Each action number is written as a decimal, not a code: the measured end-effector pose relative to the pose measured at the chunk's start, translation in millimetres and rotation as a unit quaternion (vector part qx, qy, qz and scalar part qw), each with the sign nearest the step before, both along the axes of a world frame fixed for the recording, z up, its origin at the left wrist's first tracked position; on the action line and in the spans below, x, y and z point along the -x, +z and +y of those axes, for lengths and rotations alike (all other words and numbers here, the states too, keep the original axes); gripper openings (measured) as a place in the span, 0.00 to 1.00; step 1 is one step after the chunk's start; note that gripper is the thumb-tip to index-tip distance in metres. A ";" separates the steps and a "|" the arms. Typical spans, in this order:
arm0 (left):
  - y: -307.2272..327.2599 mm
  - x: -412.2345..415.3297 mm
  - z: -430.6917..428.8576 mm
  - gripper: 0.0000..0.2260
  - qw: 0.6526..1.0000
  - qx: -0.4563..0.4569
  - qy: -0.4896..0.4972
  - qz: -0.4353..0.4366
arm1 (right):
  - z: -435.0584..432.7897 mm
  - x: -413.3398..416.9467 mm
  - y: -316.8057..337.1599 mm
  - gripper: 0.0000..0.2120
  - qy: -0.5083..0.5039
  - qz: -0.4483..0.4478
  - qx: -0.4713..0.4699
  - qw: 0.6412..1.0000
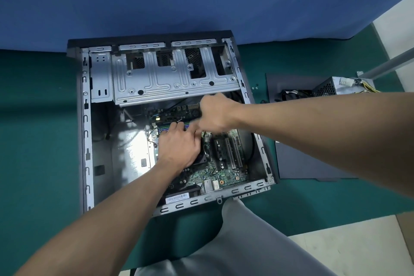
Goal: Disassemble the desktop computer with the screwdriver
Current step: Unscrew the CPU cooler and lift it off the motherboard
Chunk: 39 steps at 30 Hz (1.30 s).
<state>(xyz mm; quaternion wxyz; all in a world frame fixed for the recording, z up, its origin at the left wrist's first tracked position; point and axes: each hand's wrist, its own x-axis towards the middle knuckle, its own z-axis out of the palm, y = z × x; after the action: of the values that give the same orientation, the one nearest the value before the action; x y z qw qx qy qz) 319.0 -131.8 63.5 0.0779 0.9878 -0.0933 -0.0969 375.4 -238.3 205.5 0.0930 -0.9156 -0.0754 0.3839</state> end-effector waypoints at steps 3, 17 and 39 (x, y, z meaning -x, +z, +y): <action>1.5 0.5 -0.3 0.24 1.000 -0.004 0.008 0.000 | 0.7 -7.6 -1.0 0.10 -0.287 0.165 -0.020 0.943; 2.0 -1.2 -0.3 0.25 1.000 0.008 0.002 0.010 | -4.2 14.2 4.8 0.11 0.567 -0.157 0.116 0.800; 28.2 24.8 19.8 0.45 0.992 0.012 -0.103 0.077 | -82.6 58.5 -29.5 0.07 -0.187 -0.182 -0.165 0.951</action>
<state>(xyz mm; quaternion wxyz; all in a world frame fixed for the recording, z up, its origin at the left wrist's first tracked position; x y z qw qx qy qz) 294.2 -112.0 91.7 0.0868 0.9614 -0.1896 -0.1794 316.9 -320.9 176.0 0.2974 -0.9395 0.0194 0.1688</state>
